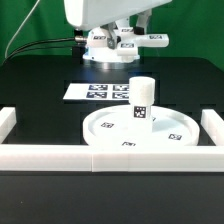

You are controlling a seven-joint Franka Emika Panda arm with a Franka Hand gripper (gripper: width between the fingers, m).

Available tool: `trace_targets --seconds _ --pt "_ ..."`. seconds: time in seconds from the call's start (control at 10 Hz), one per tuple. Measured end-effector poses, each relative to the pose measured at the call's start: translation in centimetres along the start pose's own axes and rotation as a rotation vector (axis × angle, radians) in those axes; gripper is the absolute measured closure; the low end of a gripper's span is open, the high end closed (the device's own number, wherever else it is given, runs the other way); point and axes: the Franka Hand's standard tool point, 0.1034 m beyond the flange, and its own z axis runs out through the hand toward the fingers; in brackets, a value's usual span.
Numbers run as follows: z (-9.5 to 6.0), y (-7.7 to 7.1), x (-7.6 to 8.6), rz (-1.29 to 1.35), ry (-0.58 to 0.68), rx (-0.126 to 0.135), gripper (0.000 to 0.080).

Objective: Assemble round table

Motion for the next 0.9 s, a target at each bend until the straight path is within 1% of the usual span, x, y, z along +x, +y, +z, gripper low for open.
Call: trace_targets --seconds 0.2,0.4,0.5,0.6,0.7,0.8,0.9 --pt "0.2 0.1 -0.2 0.003 -0.003 0.004 0.0357" --pt "0.3 0.0 0.0 -0.001 0.0 0.001 0.0357" --pt "0.1 -0.2 1.1 -0.031 0.018 -0.012 0.0357" --pt "0.4 -0.1 2.0 -0.066 0.022 -0.01 0.0357" --pt "0.7 0.0 2.7 -0.119 0.028 -0.014 0.0357" --pt "1.0 -0.2 3.1 -0.169 0.03 -0.016 0.0357" --pt "1.0 -0.1 3.0 -0.157 0.029 -0.015 0.0357"
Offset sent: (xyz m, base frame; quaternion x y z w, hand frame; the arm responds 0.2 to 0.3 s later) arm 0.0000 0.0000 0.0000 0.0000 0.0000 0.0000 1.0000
